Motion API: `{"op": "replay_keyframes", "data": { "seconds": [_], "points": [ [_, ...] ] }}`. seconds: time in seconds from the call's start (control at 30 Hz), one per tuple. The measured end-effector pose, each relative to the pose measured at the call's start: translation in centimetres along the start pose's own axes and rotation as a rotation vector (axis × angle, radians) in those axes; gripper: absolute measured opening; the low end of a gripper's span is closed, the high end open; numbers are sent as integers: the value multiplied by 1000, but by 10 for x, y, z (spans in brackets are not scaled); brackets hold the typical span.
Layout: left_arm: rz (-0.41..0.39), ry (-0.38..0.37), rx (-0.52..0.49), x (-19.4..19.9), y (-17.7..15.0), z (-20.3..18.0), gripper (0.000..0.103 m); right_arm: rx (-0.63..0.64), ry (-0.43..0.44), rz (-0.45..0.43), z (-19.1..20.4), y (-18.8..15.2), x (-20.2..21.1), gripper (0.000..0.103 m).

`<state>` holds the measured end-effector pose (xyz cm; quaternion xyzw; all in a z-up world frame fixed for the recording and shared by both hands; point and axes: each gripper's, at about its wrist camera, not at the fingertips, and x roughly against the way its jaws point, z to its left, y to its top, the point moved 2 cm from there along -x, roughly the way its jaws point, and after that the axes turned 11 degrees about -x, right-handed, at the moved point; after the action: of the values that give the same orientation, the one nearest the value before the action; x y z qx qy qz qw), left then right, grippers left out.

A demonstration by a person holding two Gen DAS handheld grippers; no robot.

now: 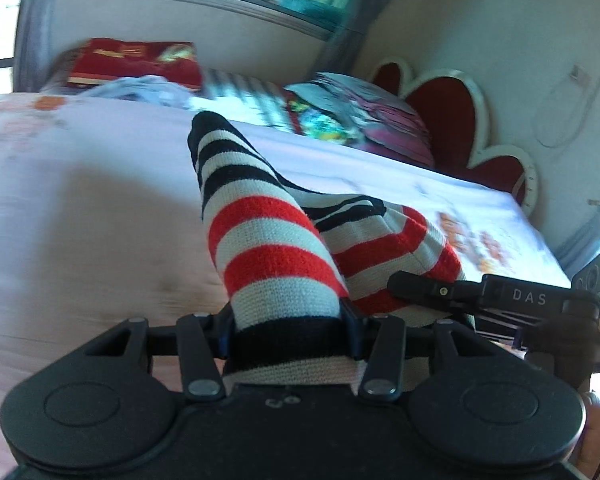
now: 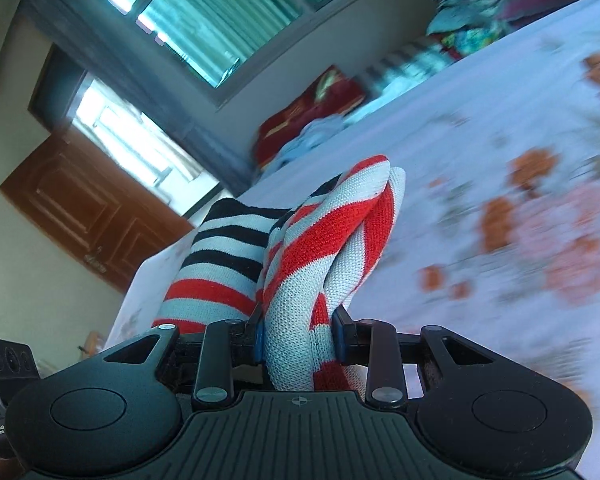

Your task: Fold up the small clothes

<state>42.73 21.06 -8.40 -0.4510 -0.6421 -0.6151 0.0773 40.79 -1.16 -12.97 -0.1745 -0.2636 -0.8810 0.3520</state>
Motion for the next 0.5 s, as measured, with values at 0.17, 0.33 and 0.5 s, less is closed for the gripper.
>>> {"op": "replay_keyframes", "data": {
  "seconds": [0.17,0.33,0.5],
  "points": [
    [-3,48,40,6,-11,59,47,18,9,61,19,-14,-63,31],
    [0,75,89,-3,-37,98,50,56,-53,91,12,-21,-100,32],
    [-26,82,109,-7,-46,107,62,49,-74,128,-3,-16,-104,36]
  ]
}}
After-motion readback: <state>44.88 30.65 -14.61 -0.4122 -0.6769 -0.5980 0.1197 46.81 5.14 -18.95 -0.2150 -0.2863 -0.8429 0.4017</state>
